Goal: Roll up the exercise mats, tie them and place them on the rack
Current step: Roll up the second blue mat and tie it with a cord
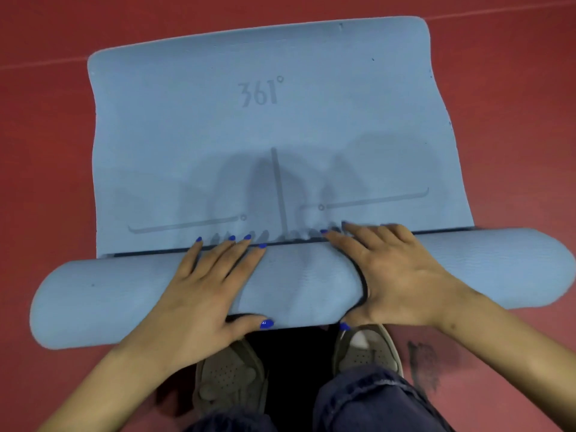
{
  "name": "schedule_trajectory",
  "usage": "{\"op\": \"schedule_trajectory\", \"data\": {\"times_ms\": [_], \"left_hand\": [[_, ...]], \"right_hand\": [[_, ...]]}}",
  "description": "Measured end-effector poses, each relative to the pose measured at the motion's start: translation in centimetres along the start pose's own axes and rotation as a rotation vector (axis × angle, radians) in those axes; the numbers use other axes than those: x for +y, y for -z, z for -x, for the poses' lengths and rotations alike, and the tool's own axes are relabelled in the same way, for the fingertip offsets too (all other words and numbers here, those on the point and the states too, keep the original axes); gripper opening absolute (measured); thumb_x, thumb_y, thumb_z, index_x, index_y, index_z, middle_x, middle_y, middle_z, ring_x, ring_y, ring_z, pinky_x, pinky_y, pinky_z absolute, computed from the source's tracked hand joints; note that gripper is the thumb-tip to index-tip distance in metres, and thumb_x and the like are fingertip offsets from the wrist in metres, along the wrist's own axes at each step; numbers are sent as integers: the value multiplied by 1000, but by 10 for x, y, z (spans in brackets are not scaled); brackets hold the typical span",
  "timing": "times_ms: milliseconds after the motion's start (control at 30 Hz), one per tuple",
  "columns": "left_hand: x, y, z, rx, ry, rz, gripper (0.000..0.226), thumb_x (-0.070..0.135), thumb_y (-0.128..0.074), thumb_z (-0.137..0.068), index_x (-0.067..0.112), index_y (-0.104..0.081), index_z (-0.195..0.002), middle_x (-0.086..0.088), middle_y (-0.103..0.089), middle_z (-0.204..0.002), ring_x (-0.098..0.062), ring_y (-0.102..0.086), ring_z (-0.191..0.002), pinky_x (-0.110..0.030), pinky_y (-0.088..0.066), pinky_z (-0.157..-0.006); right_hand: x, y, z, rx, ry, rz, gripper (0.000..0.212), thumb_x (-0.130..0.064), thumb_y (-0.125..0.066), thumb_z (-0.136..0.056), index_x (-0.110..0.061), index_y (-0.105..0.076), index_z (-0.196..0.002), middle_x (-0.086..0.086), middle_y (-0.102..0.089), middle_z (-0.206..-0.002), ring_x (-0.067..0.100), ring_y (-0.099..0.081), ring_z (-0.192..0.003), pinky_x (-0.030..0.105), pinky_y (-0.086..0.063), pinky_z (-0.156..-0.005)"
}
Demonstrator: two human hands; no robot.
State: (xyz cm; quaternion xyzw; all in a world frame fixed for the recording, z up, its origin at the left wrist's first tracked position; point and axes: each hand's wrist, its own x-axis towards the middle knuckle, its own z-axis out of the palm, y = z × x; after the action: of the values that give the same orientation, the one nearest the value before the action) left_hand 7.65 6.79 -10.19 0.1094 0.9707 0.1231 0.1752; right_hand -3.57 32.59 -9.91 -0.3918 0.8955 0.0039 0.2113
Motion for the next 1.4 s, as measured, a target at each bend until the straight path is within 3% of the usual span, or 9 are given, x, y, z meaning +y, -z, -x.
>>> {"op": "schedule_trajectory", "data": {"times_ms": [167,433,600,733,1033,1100,1267,1333,1400], "left_hand": [[-3,11,-10,185,76,19,68,61,-24,-96,13,-41,-140,-8,-47,-143,-24,-39,-134,-52,-18,-112],[15,9,-22,335,10,-61,68,52,-43,-89,12,-36,-143,-15,-38,-148,-32,-30,-140,-62,-19,-111],[7,-23,-30,385,53,-150,87,60,-45,-82,19,-13,-152,-16,-12,-157,-39,-10,-145,-62,-3,-114],[-22,-20,-53,376,42,-278,97,65,-49,-76,23,-10,-154,-13,-17,-157,-34,-12,-146,-57,-4,-116],[-42,26,-102,329,167,-55,95,90,-28,-69,34,-32,-146,2,-40,-149,-20,-30,-140,-44,-10,-115],[-45,35,-109,321,182,-8,101,95,-20,-64,38,-25,-148,5,-36,-152,-17,-27,-143,-42,-6,-117],[-52,57,-116,463,234,492,115,81,-54,-52,40,5,-142,13,-14,-156,-13,-12,-147,-37,4,-117],[-52,58,-110,481,181,436,117,86,-53,-54,41,6,-145,24,-1,-153,-8,-2,-146,-33,10,-116],[-51,53,-105,466,140,292,115,90,-44,-60,35,0,-151,20,-1,-155,-9,3,-146,-30,15,-115]], "right_hand": [[3,7,-1,276,-52,-159,96,-67,-58,-57,-26,-35,-141,8,-46,-142,21,-42,-128,41,-21,-109],[1,-5,-27,538,-298,-140,59,-54,-39,-89,-13,-57,-128,14,-54,-133,31,-48,-126,53,-22,-108],[27,13,-74,681,-97,-149,37,-17,-45,-86,-8,-62,-118,16,-58,-125,31,-54,-119,51,-29,-106],[40,46,-100,757,-3,-118,35,-8,-51,-82,-8,-64,-114,12,-61,-118,29,-57,-113,51,-28,-106],[4,28,-58,692,26,-141,43,-15,-44,-77,-8,-63,-116,14,-60,-120,30,-55,-113,50,-30,-106],[0,16,-53,666,5,-120,45,-20,-44,-81,-8,-60,-121,16,-57,-128,31,-52,-119,50,-31,-106],[16,-6,-61,511,1,95,70,-29,-46,-81,-12,-31,-147,15,-29,-153,28,-27,-141,50,-21,-114],[22,-8,-67,514,12,153,76,-28,-47,-80,-13,-20,-150,15,-24,-155,28,-22,-143,51,-18,-115],[26,-4,-74,520,13,177,84,-28,-55,-76,-12,-18,-150,16,-23,-155,29,-21,-143,52,-18,-115]]}}
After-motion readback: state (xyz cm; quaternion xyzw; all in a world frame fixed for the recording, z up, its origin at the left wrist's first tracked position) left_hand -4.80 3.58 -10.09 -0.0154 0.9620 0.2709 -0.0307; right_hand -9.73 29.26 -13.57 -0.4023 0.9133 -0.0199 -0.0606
